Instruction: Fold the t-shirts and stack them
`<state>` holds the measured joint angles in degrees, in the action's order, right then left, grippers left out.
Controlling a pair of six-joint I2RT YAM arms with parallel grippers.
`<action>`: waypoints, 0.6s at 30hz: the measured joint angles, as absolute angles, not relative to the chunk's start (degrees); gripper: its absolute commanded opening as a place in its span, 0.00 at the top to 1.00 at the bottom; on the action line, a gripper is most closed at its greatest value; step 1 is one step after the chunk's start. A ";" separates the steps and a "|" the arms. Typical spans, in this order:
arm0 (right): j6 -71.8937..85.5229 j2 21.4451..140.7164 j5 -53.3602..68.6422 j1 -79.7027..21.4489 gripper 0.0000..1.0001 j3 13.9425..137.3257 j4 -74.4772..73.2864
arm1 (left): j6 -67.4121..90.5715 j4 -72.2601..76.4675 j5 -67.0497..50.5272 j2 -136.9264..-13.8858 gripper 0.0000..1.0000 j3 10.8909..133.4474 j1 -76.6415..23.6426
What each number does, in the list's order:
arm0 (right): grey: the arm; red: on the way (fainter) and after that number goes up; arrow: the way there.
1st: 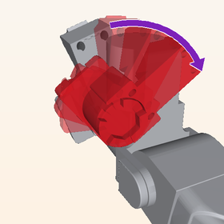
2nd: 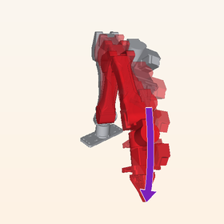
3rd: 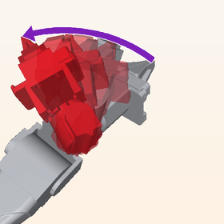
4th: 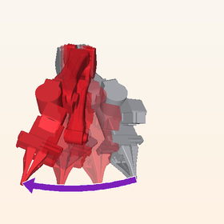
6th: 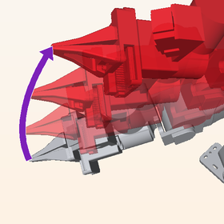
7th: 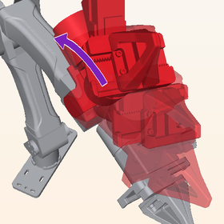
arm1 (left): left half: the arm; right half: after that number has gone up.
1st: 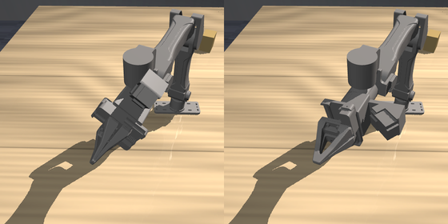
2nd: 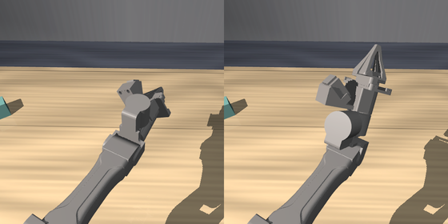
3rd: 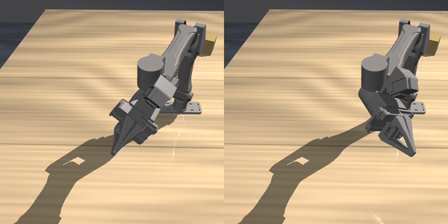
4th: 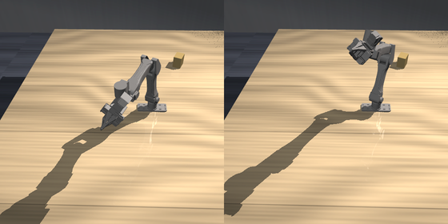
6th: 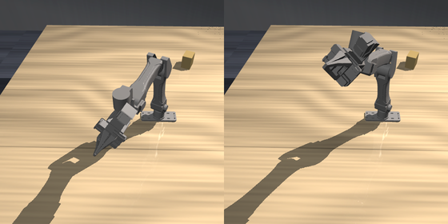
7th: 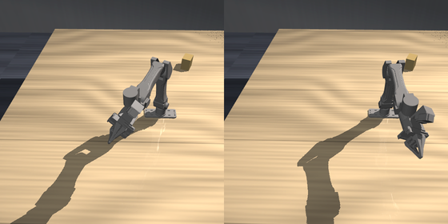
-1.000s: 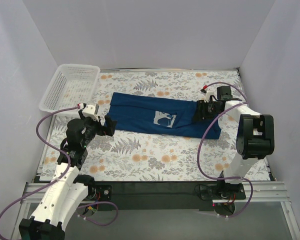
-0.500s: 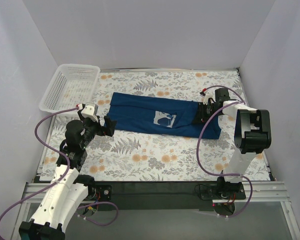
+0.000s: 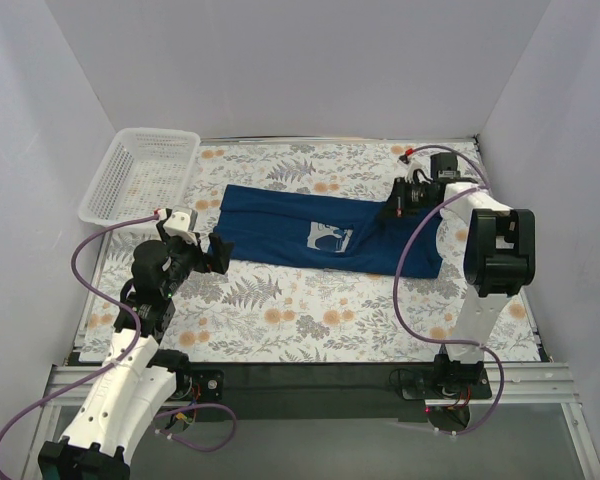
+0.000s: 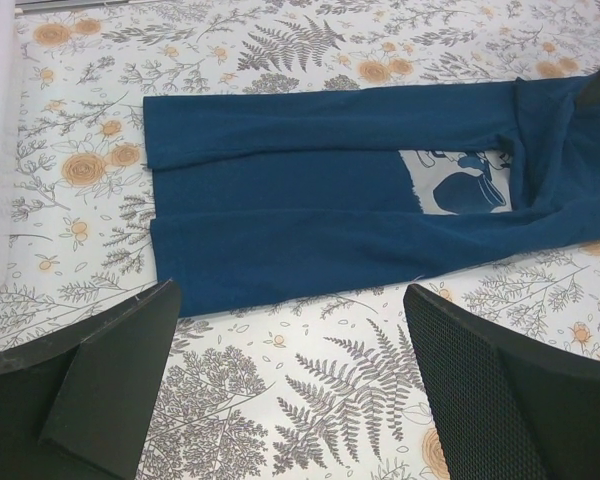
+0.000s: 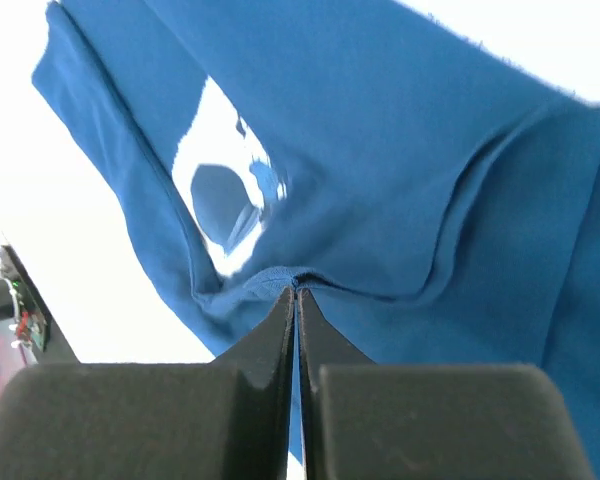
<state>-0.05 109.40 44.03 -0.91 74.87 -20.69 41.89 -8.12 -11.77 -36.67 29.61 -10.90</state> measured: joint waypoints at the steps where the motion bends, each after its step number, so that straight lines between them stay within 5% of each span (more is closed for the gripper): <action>1: 0.60 110.56 44.86 -1.10 0.96 76.34 -20.32 | 41.82 -8.12 -11.77 -36.73 0.13 29.61 -10.90; 4: 3.33 114.17 47.20 -1.61 0.86 80.47 -19.16 | 41.76 -8.12 -11.77 -37.15 0.13 29.61 -10.90; 5: 4.40 115.35 47.88 -1.87 0.68 81.78 -18.81 | 41.76 -8.14 -11.77 -37.28 0.13 29.61 -10.90; 6: 5.41 116.66 48.56 -2.13 0.63 83.15 -18.59 | 41.76 -8.14 -11.77 -37.34 0.13 29.61 -10.90; 18: 1.37 122.30 59.40 -6.79 0.53 89.03 -17.04 | 41.52 -8.12 -11.81 -38.04 0.13 29.61 -10.90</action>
